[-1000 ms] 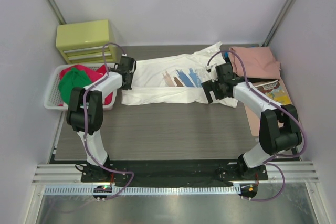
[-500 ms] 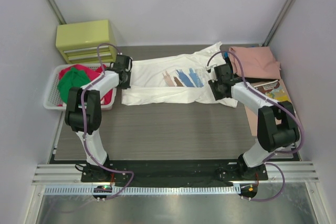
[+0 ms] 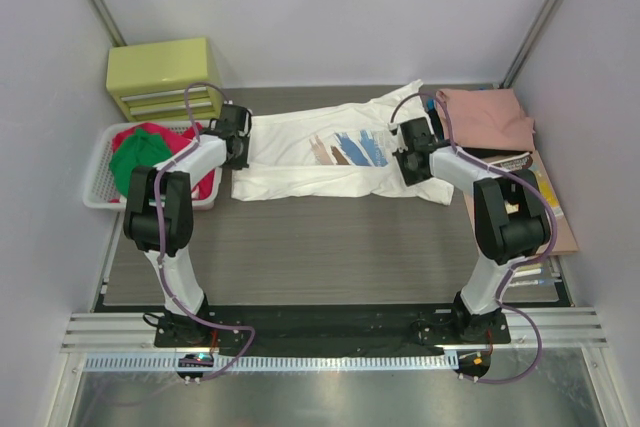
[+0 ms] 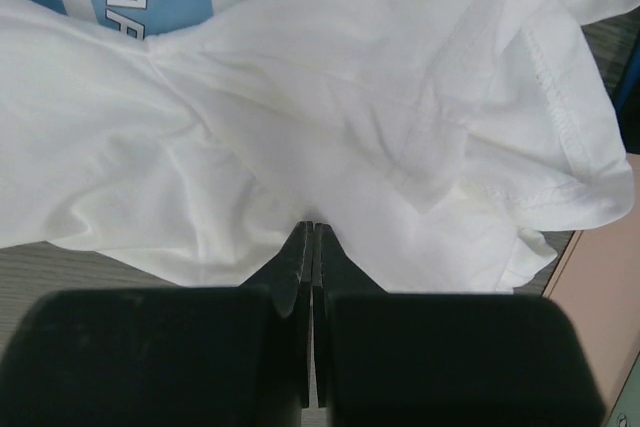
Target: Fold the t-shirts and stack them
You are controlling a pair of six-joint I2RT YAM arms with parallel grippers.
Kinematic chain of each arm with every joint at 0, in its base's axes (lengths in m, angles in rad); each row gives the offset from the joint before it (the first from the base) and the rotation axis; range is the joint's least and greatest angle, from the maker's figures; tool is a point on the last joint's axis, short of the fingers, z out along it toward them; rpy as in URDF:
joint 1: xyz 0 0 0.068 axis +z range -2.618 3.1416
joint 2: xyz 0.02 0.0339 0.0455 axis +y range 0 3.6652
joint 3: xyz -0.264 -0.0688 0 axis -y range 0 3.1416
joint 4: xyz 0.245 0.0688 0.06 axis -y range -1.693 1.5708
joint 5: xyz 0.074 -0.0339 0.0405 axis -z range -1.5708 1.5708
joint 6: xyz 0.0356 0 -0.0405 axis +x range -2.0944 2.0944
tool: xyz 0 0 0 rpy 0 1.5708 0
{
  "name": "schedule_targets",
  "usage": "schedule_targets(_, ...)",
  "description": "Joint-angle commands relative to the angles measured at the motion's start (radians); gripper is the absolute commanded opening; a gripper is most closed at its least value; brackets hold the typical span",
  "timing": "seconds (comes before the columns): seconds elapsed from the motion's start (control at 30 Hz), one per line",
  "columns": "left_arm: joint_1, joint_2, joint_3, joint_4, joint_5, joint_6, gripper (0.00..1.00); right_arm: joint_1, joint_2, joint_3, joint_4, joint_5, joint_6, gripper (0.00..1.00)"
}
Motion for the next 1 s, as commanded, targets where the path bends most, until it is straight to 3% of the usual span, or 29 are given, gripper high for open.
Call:
schedule_targets(0.0,0.067,-0.006,-0.028,0.019,-0.082,0.046,0.0,-0.005,-0.014,0.071,0.041,0.004,0.013,0.01)
schedule_targets(0.03,0.067,-0.011,-0.035,0.021,-0.077,0.052,0.0,-0.006,-0.021,0.074,0.041,-0.001,0.01,0.05)
schedule_targets(0.07,0.067,-0.015,-0.04,0.022,-0.068,0.058,0.0,-0.005,-0.038,0.077,0.041,-0.004,0.006,0.16)
schedule_targets(0.1,0.067,-0.022,-0.044,0.022,-0.045,0.058,0.0,-0.005,-0.041,0.083,0.04,0.001,-0.005,0.42)
schedule_targets(0.2,0.067,-0.061,-0.072,0.041,-0.021,0.048,0.22,-0.012,-0.035,0.095,0.04,0.019,-0.016,0.7)
schedule_targets(0.23,0.067,-0.09,-0.089,0.05,-0.021,0.048,0.37,-0.014,-0.025,0.098,0.04,0.015,-0.017,0.73)
schedule_targets(0.27,0.066,-0.103,-0.097,0.059,-0.022,0.049,0.43,-0.023,-0.015,0.103,0.04,0.008,-0.017,0.74)
schedule_targets(0.33,0.066,-0.138,-0.11,0.074,-0.027,0.058,0.51,-0.031,0.032,0.117,0.041,0.007,-0.014,0.71)
schedule_targets(0.67,0.067,-0.256,-0.163,0.073,-0.01,0.107,0.53,-0.055,0.239,0.222,0.107,0.105,-0.002,0.63)
schedule_targets(0.73,0.066,-0.258,-0.169,0.074,-0.01,0.115,0.53,-0.055,0.235,0.215,0.159,0.142,-0.004,0.44)
schedule_targets(0.77,0.067,-0.256,-0.172,0.073,-0.011,0.118,0.53,-0.055,0.232,0.207,0.173,0.163,-0.007,0.15)
schedule_targets(0.8,0.066,-0.25,-0.175,0.073,-0.01,0.118,0.53,-0.055,0.226,0.206,0.182,0.174,-0.004,0.03)
schedule_targets(0.97,0.067,-0.221,-0.167,0.071,0.002,0.111,0.52,-0.055,0.203,0.203,0.178,0.149,-0.005,0.04)
